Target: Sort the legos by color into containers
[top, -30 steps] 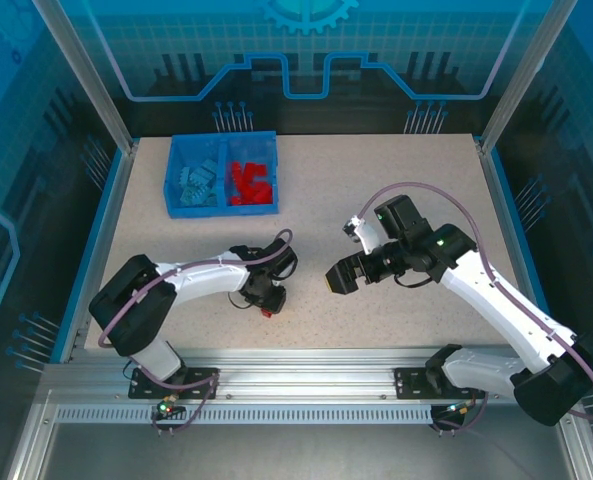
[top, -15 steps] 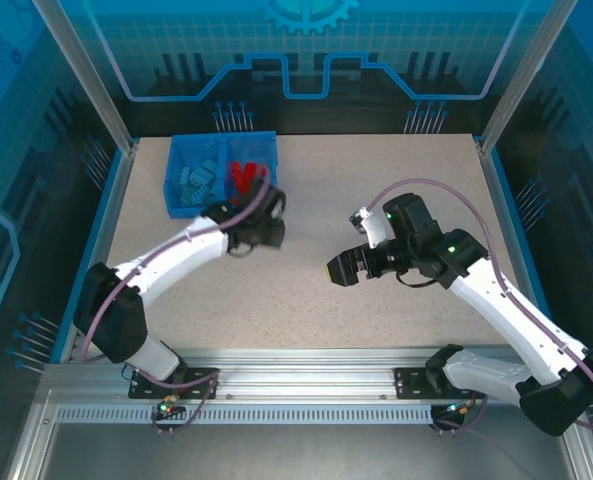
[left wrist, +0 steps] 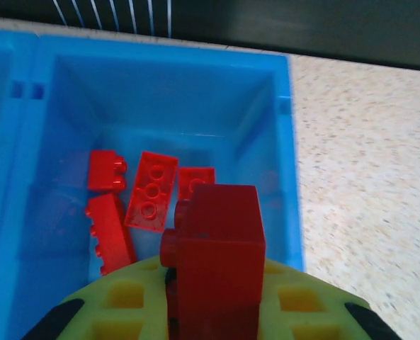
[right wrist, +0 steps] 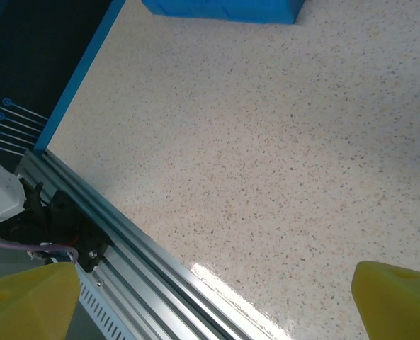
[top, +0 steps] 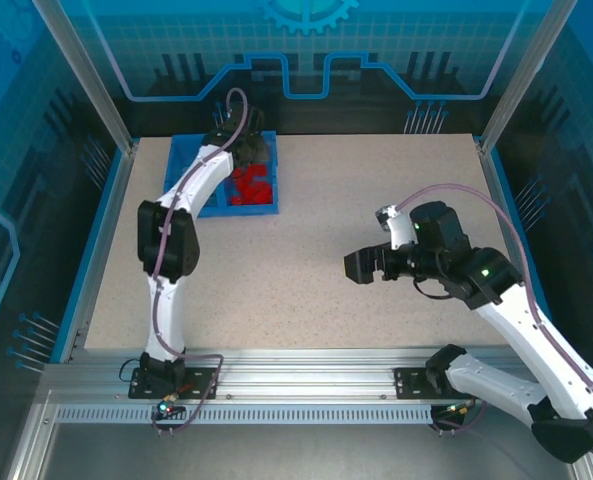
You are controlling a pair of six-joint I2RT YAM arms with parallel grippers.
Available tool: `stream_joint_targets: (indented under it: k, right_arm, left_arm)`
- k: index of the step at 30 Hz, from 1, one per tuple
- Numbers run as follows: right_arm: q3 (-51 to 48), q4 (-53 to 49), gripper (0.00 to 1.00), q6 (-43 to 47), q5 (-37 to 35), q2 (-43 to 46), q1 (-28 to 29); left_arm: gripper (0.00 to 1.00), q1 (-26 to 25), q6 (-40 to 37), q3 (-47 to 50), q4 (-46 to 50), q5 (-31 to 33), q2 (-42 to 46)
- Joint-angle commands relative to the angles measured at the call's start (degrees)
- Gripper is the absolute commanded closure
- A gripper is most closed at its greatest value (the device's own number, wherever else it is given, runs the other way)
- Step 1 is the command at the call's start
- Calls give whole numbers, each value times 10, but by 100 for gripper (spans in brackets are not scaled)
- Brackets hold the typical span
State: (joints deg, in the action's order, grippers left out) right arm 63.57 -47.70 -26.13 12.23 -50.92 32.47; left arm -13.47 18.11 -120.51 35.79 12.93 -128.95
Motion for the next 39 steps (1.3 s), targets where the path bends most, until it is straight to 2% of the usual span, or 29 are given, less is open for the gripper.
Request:
stream_joint_targets:
  k: [1, 4, 7, 11, 15, 17, 23, 27, 31, 35, 39]
  right_arm:
    - [-9, -25, 0, -19, -19, 34, -7]
    - [-5, -41, 0, -20, -31, 51, -7]
    - [-1, -52, 0, -23, -37, 58, -7]
    - [1, -48, 0, -28, -34, 63, -8]
    - [-3, -43, 0, -28, -60, 64, -7]
    - [-13, -43, 0, -35, -109, 70, -8]
    - [-93, 4, 0, -27, -313, 116, -10]
    - [-187, 105, 0, 41, -421, 153, -15]
    - [-267, 216, 0, 116, -489, 149, -37]
    - [-358, 354, 0, 170, -506, 108, -96]
    - [-413, 487, 0, 149, -426, 24, -201]
  left_arm:
    - [89, 22, 23, -80, 22, -32, -48]
    - [77, 34, 19, -121, 7, -102, -87]
    - [61, 36, 19, -145, 4, -115, -106]
    - [57, 39, 29, -150, 8, -128, -98]
    - [57, 38, 34, -101, -9, -157, -40]
    - [57, 37, 41, -36, -46, -169, 21]
    - [52, 10, 39, 279, -204, -174, 299]
    - [46, -25, -5, 473, -254, -135, 501]
    - [38, -51, -39, 623, -247, -68, 674]
    - [32, -52, -47, 748, -227, 9, 809]
    - [26, -51, -93, 875, -266, 77, 892]
